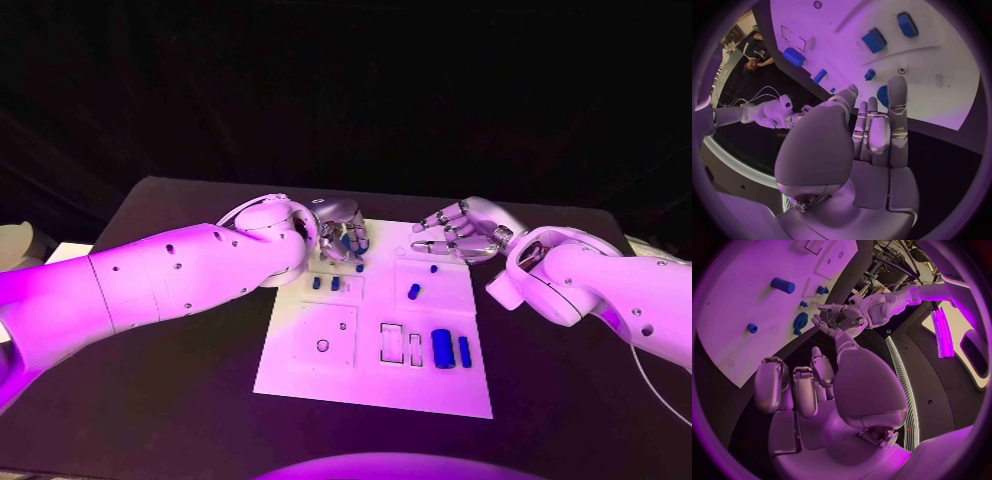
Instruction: Assemble the parts on the task board
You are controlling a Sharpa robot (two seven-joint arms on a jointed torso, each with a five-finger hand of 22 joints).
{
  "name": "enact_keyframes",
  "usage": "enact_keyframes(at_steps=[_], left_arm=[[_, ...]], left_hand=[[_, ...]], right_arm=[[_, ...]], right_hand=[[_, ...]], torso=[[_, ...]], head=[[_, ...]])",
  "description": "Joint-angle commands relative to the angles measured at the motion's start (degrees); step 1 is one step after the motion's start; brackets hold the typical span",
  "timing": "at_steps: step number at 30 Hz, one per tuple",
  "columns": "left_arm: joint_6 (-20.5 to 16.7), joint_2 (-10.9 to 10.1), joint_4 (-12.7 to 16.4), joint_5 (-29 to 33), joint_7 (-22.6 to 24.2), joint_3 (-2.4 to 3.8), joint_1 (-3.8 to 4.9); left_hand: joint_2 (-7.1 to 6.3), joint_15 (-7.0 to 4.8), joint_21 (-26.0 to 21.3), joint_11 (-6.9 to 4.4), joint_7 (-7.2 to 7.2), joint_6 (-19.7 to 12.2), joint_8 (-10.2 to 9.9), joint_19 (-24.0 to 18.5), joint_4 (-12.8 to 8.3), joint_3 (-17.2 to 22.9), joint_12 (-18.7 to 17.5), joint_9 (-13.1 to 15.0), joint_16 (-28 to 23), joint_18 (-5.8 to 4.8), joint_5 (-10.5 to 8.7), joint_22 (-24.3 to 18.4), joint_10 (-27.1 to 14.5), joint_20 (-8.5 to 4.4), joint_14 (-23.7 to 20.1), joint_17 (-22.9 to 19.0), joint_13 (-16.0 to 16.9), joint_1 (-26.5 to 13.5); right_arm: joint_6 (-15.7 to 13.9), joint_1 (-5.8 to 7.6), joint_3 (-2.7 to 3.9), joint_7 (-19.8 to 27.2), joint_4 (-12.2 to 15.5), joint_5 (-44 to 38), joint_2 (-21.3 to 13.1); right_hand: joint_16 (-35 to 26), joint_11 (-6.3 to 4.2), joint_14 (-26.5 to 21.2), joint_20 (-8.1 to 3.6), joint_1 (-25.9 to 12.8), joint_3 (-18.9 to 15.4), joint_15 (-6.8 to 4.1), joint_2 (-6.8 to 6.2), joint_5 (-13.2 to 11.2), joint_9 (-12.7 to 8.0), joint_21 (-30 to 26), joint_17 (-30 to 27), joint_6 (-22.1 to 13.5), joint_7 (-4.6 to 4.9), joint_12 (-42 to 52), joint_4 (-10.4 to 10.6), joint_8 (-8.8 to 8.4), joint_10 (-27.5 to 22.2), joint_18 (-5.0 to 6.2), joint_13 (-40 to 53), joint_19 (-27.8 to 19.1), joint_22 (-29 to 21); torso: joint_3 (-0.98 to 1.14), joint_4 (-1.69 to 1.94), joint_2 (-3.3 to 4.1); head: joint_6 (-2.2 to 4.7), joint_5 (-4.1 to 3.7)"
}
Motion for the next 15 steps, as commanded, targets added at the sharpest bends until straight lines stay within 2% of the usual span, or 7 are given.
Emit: enact_keyframes(at_steps=[1, 5, 15], left_arm=[[0.28, 0.93, -0.72, -6.16, 0.6, -0.03, -0.29], [1.62, 1.85, -1.81, -7.32, 0.16, -0.09, -0.68], [4.24, 3.31, -3.78, -8.39, -0.39, -0.14, -1.3]], left_hand=[[0.12, -0.08, 6.36, -0.07, -0.14, 1.05, -0.74, 1.92, -0.13, -0.52, -1.09, -0.79, 3.31, -1.45, -0.2, 5.38, 0.82, -0.23, 2.24, 3.15, -1.42, -0.29], [0.23, -0.3, 10.64, -0.13, -0.29, 1.91, -1.68, 3.13, -0.48, -0.92, -2.39, -1.66, 4.18, -2.09, -0.19, 9.07, 1.49, -0.41, 2.77, 3.32, -2.91, -0.23], [0.53, -0.43, 12.36, -0.15, -0.35, 2.3, -2.43, 3.72, -0.82, -0.98, -3.51, -2.29, 3.13, -2.3, -0.17, 10.58, 1.55, -0.6, 2.64, 1.17, -3.99, -0.02]], right_arm=[[-1.05, -0.05, 0.0, 0.59, 0.04, -0.18, 0.11], [-1.21, -0.05, 0.0, 0.62, 0.06, -0.19, 0.19], [-1.21, -0.05, 0.0, 0.62, 0.09, -0.21, 0.29]], right_hand=[[-0.21, 0.07, 4.57, 0.01, -0.03, -0.25, -0.17, 0.67, 0.29, 0.04, -0.27, 9.85, 0.28, 0.02, -0.34, 0.09, 0.11, -0.51, 0.67, -0.1, -0.57, -0.08], [-0.28, 0.07, 4.54, 0.01, 0.01, -0.23, -0.17, 0.73, 0.32, 0.04, -0.32, 9.76, 0.27, 0.02, -0.44, 0.08, 0.11, -0.58, 0.69, -0.17, -0.61, -0.16], [-0.28, 0.07, 4.54, 0.01, 0.01, -0.23, -0.17, 0.73, 0.32, 0.04, -0.32, 9.76, 0.27, 0.02, -0.44, 0.08, 0.11, -0.58, 0.69, -0.17, -0.61, -0.16]], torso=[[0.01, 0.02, -0.02], [0.02, -0.04, -0.04], [0.01, 0.01, 0.01]], head=[[-0.03, -0.03], [-0.03, 0.0], [-0.19, -0.24]])
